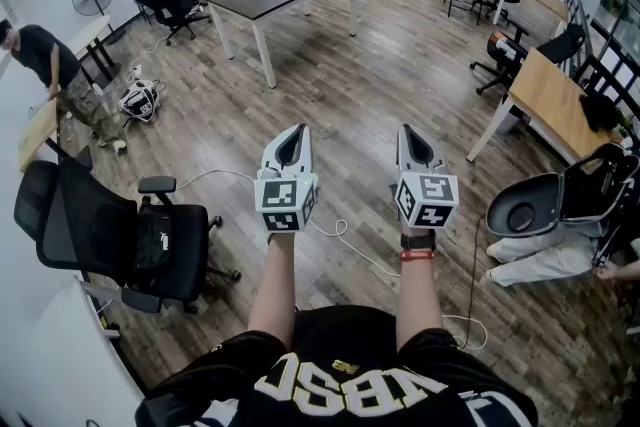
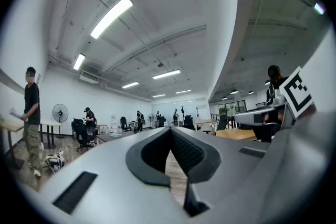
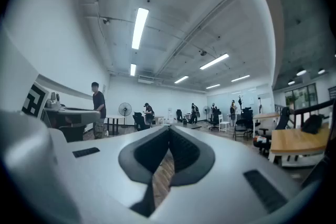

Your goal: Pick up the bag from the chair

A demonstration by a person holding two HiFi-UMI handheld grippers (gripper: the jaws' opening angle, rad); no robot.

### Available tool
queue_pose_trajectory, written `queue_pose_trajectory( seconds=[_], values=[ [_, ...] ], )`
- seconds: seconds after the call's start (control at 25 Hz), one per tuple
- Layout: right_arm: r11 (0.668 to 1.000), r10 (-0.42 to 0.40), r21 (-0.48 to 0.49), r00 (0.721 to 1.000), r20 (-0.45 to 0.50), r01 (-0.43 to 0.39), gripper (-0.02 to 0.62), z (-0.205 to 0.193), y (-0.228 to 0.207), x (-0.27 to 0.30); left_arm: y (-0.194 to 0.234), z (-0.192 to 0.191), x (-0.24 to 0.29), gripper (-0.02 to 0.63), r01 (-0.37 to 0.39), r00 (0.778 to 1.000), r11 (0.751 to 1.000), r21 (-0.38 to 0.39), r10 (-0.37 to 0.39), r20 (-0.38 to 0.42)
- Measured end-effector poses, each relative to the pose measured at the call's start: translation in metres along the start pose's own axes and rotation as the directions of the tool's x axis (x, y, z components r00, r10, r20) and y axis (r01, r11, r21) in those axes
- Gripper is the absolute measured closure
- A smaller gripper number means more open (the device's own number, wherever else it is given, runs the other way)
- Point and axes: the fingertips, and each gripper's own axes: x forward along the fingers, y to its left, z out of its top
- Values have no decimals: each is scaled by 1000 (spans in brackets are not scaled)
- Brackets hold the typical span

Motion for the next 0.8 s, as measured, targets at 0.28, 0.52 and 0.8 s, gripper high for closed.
queue_pose_trajectory(
  seconds=[0.28, 0.52, 0.8],
  values=[
    [999, 37, 2, 999, -14, -37, 586, -14, -13, -19, -35, -10, -8, 592, 4, 1000, 1000, 11, -4, -11],
    [994, 86, 77, 993, -74, -81, 586, -43, -9, 0, -32, -27, 3, 592, 10, 999, 1000, 20, -9, -37],
    [980, 187, 90, 978, -95, -179, 586, -56, 35, 80, 36, -44, 30, 592, -63, 997, 998, 13, 64, -48]
  ],
)
